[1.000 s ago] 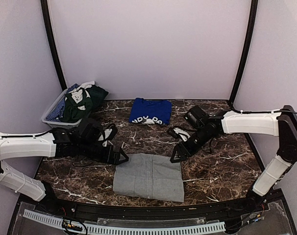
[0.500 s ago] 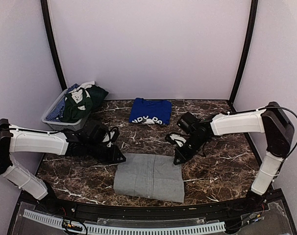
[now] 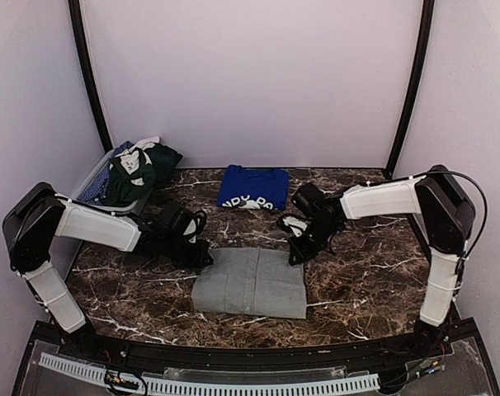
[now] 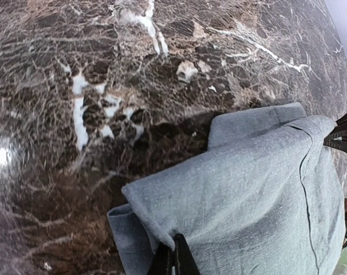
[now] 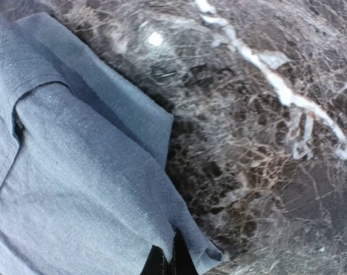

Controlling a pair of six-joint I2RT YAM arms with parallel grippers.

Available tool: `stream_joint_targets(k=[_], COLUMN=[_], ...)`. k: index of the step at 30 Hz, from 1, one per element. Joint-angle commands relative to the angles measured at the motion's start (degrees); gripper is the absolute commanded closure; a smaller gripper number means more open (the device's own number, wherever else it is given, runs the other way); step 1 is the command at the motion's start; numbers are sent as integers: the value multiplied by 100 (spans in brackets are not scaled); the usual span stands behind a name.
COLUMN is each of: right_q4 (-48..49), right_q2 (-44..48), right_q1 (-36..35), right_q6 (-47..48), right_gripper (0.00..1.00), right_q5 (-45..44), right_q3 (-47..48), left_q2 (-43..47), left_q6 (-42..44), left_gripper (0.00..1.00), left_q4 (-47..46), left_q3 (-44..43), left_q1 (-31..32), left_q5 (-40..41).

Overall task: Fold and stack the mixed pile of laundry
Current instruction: Move the square-folded shirt to the center of the board.

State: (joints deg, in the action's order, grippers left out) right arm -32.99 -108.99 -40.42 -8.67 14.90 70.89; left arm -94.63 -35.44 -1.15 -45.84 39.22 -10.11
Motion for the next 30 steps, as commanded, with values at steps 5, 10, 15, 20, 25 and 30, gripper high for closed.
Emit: stream_joint_targets(k=[5, 10, 15, 20, 25, 30], right_q4=[-31, -294, -396, 300, 1913, 3554], right_q2=[-233, 521, 1674, 2499, 2694, 2609], right_q1=[282, 387, 400, 126, -472, -792], right_q6=[-235, -381, -473, -1093, -2190, -3212], right_gripper=[91, 37, 17, 6, 1, 1], right_q5=[-903, -1117, -310, 1497, 2649, 3072], right_q3=[459, 571, 438, -319, -1308, -2083], left_q2=[-448, 427, 1918, 2854, 2823, 2233], left_q6=[427, 503, 699, 624, 186, -358], left_gripper=[98, 50, 24, 4, 1, 1], left_q4=[-170, 71, 273, 204, -337, -1200], left_q3=[-677, -600, -4, 520, 758, 846], left_q1=[-174, -318, -379, -292, 229, 584], left_q5=[536, 667, 216, -1687, -2802, -3429])
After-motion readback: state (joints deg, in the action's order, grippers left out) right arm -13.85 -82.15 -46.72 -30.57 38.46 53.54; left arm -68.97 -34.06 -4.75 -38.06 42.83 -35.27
